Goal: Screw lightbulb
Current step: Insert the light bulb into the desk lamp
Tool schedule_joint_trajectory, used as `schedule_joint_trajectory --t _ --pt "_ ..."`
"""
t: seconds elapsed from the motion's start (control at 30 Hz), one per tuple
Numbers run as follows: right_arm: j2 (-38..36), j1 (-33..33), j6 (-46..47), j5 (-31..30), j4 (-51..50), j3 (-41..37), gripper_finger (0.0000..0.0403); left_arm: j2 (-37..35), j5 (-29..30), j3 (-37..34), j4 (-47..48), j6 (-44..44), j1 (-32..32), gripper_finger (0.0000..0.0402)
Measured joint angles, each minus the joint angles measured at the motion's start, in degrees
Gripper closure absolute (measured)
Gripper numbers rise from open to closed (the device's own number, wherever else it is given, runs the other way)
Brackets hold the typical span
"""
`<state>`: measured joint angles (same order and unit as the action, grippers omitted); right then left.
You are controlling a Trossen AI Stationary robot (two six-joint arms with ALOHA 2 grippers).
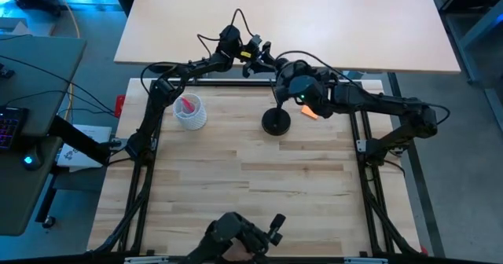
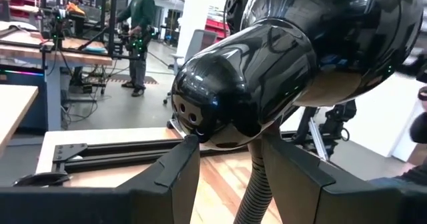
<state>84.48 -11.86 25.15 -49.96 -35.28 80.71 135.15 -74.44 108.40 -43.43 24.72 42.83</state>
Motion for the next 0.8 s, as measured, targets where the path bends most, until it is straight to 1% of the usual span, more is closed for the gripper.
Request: schedule_joint_trajectory --t 0.07,0.27,0.43,0.53,0.67,0.8 --pt "-0.13 0.0 4.22 -0.54 0.65 -0.03 0.0146 0.0 0.3 -0.02 0.01 -0.38 -0.06 0.0248" --pt "-0.53 1.13 8.87 -3.03 0.82 -0.09 0.0146 0.0 0.68 0.0 -0.15 -1.27 -0.52 0.0248" --pt "-1.23 1.11 10.05 -2.27 0.15 -0.09 0.0143 0.0 1.39 0.0 -0.03 -1.33 -0.7 0.0248" --pt "-1.28 1.08 11.06 -1.51 -0.2 -0.09 0.0126 0.0 1.43 0.02 -0.18 -1.39 -0.79 0.0248" --pt "-1.32 0.96 11.89 -0.82 -0.39 -0.09 0.009 -0.13 1.1 0.09 0.17 -2.6 -1.07 0.0248" --pt "-1.3 1.03 13.48 -2.11 -0.47 -0.09 0.0069 -0.13 1.96 0.09 0.39 -3.41 -1.33 0.0248"
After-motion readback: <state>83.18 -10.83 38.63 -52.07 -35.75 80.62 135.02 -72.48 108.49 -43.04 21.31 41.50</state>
